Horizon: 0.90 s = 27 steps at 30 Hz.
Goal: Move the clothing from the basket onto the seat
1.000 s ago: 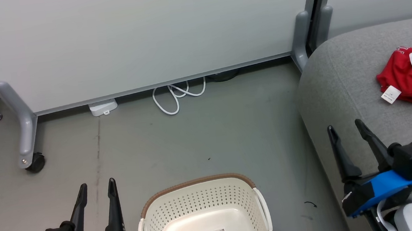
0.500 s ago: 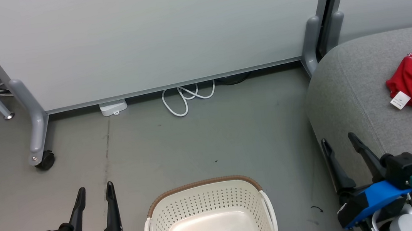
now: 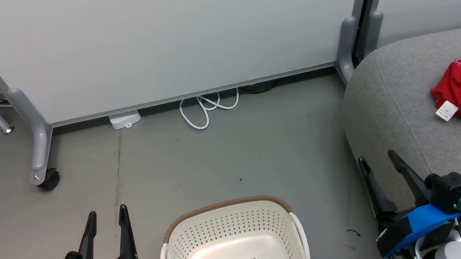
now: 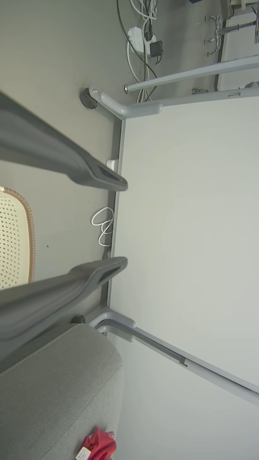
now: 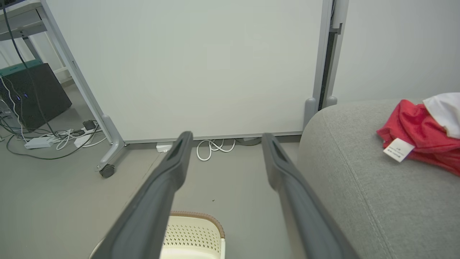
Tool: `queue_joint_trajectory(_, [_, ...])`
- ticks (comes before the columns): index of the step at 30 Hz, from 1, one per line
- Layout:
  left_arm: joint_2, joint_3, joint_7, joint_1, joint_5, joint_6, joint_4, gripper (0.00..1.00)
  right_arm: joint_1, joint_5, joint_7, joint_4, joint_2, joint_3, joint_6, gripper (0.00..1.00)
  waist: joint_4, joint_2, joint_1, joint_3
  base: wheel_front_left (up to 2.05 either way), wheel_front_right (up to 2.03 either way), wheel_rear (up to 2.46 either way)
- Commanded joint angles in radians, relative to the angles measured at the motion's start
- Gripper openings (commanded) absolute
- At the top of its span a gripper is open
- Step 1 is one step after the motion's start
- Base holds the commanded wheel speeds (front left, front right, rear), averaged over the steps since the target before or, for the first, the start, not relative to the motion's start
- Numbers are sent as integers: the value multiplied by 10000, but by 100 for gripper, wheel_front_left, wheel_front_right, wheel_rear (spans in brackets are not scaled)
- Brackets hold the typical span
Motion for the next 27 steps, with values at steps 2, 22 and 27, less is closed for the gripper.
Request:
queue_joint_trajectory(2, [48,-63,-47,-31,-65,-25,35,100,98,97,-34,18,23,15,5,100,6,-1,-1,5,0,0,0])
queue_joint_trajectory(22, [-243,38,499,326,-1611,0,626,0,305,1770,308,722,8,-159,0,0,-10,-1,0,-21,0,0,0])
queue_joint_trajectory(27, [-262,159,733,230,-2423,-2,528,0,283,2676,473,652,9,-246,0,0,-18,-1,0,-36,0,0,0])
